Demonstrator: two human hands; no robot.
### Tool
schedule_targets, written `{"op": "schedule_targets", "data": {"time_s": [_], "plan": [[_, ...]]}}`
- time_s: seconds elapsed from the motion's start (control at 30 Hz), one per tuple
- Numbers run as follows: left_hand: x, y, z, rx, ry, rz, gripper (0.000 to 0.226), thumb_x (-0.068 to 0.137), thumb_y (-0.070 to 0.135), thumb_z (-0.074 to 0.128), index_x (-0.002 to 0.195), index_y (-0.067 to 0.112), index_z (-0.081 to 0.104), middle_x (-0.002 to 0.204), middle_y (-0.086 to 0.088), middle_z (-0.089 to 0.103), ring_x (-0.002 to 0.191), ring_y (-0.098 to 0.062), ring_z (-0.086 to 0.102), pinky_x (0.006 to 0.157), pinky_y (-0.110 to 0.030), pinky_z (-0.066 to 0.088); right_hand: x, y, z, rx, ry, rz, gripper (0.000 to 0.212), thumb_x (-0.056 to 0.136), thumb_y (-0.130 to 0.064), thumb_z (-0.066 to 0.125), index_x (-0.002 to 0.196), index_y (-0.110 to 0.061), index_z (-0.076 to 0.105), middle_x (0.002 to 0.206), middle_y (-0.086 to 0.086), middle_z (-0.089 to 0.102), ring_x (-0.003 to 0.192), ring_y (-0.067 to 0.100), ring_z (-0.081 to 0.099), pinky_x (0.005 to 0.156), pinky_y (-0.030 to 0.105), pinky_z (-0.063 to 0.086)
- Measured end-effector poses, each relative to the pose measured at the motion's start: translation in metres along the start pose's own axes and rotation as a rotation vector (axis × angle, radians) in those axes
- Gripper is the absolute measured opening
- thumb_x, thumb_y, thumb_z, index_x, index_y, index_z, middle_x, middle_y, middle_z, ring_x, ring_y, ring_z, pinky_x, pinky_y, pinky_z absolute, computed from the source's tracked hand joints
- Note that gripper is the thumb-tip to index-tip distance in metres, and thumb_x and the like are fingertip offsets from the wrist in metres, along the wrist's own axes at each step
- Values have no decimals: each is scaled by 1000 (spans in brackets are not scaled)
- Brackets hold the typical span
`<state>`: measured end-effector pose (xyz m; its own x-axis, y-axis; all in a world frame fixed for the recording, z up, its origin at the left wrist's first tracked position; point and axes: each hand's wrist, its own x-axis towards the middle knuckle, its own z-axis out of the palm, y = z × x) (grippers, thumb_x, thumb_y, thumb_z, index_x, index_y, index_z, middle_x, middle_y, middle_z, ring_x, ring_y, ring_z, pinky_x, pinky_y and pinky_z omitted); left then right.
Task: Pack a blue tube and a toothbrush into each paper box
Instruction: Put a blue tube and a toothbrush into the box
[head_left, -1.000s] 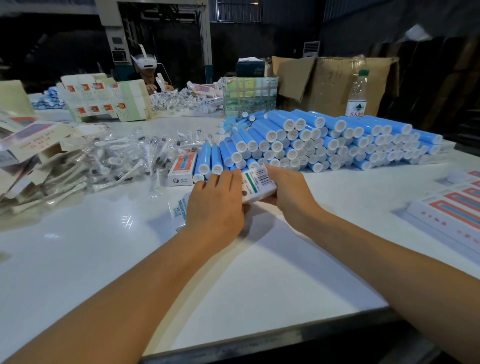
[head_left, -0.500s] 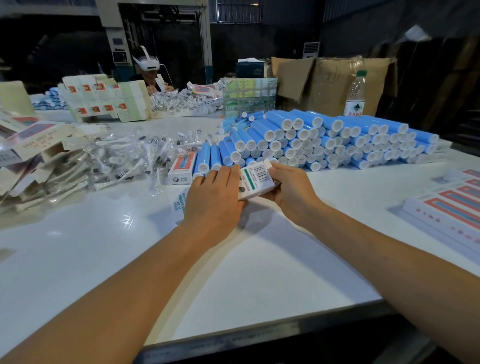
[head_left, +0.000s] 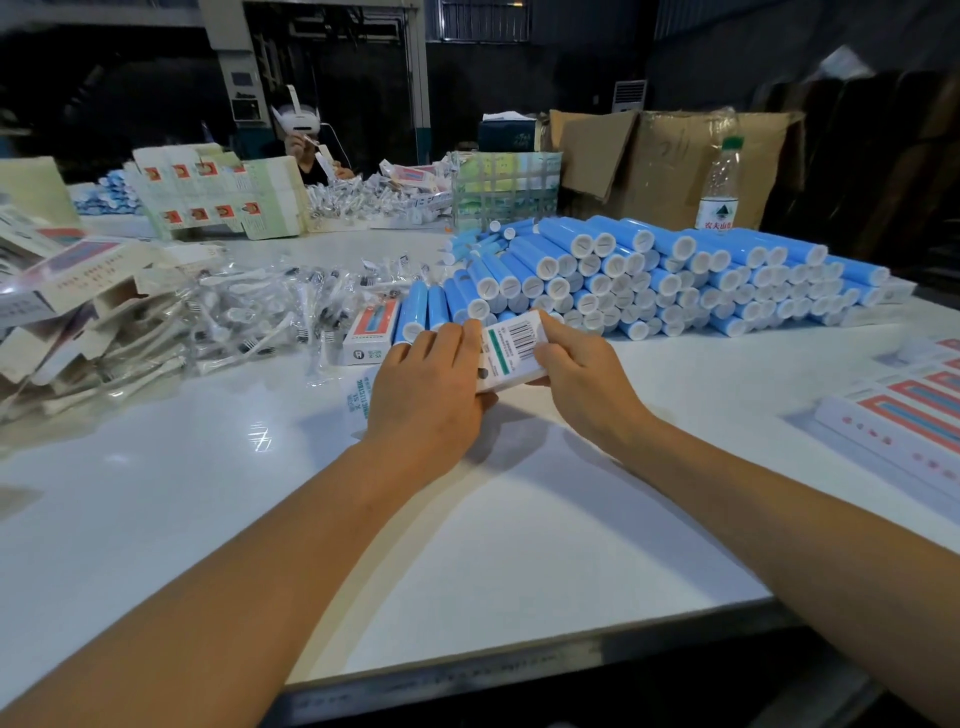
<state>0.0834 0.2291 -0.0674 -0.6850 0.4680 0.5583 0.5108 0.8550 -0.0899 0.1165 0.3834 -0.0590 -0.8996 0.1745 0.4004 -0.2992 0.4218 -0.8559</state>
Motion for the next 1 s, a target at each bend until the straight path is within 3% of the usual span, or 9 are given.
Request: {"op": "schedule_targets", "data": {"time_s": [0.1, 0.23, 0.37, 0.5, 0.57, 0.67, 0.77, 0.87, 1.0], "plan": [[-2, 1, 0, 24, 6, -1, 71, 93, 46, 49, 147, 9, 23, 138, -6, 42, 120, -24, 42, 93, -34, 32, -3, -2, 2, -103, 27, -45, 26, 97, -9, 37, 104, -4, 62, 95, 9, 67, 90, 35, 63, 74, 56, 52], [-2, 4, 0, 87, 1, 21, 70, 94, 45, 45, 147, 7, 20, 138, -7, 41, 119, -24, 41, 91, -35, 35, -5, -1, 5, -143, 43, -24, 27, 99, -10, 35, 106, 4, 57, 96, 12, 66, 87, 31, 64, 72, 53, 52], [-3, 7, -2, 126, -2, 44, 68, 95, 42, 44, 147, 5, 20, 136, -9, 42, 116, -26, 44, 88, -36, 38, -5, 1, 6, -249, 24, -14, 39, 101, -16, 33, 136, -8, 48, 100, 4, 62, 79, 13, 59, 68, 37, 54], [-2, 6, -2, 92, 16, 25, 68, 96, 45, 40, 148, 9, 17, 138, -5, 40, 118, -22, 43, 87, -33, 36, -2, 1, 3, -168, 11, 17, 41, 102, -17, 34, 142, -14, 43, 104, 2, 62, 84, 13, 60, 73, 37, 55], [-1, 6, -2, 65, 31, -7, 70, 95, 48, 41, 149, 10, 17, 138, -4, 40, 119, -21, 43, 86, -33, 37, 0, -1, 1, -105, 72, -16, 36, 100, -17, 41, 135, -15, 52, 102, -1, 64, 80, 7, 58, 67, 25, 52], [1, 3, -3, 44, 34, -48, 72, 93, 50, 44, 148, 11, 18, 136, -3, 42, 119, -21, 43, 86, -33, 38, 2, 0, -1, -105, 232, -39, 10, 92, -20, 59, 95, -14, 66, 93, 1, 65, 74, 3, 55, 59, 8, 41], [0, 2, -2, 47, 43, -60, 73, 92, 51, 45, 147, 11, 19, 133, -2, 43, 118, -21, 45, 85, -33, 39, 3, 3, -1, -149, 298, -20, 25, 88, -22, 65, 66, -17, 53, 70, -1, 55, 60, 6, 45, 53, 9, 35], [0, 1, -1, 65, 54, -50, 72, 92, 50, 47, 145, 10, 20, 131, -2, 44, 115, -21, 46, 82, -33, 39, 0, 1, 4, -179, 308, -89, 34, 88, -14, 64, 60, -20, 45, 65, -3, 49, 58, 5, 41, 54, 11, 33], [2, -1, -1, 82, 40, -39, 73, 92, 50, 47, 146, 10, 18, 132, -3, 42, 115, -22, 45, 81, -33, 39, -2, 0, 5, -200, 267, -123, 29, 88, -10, 63, 64, -16, 47, 67, -3, 49, 60, 6, 42, 54, 11, 34]]}}
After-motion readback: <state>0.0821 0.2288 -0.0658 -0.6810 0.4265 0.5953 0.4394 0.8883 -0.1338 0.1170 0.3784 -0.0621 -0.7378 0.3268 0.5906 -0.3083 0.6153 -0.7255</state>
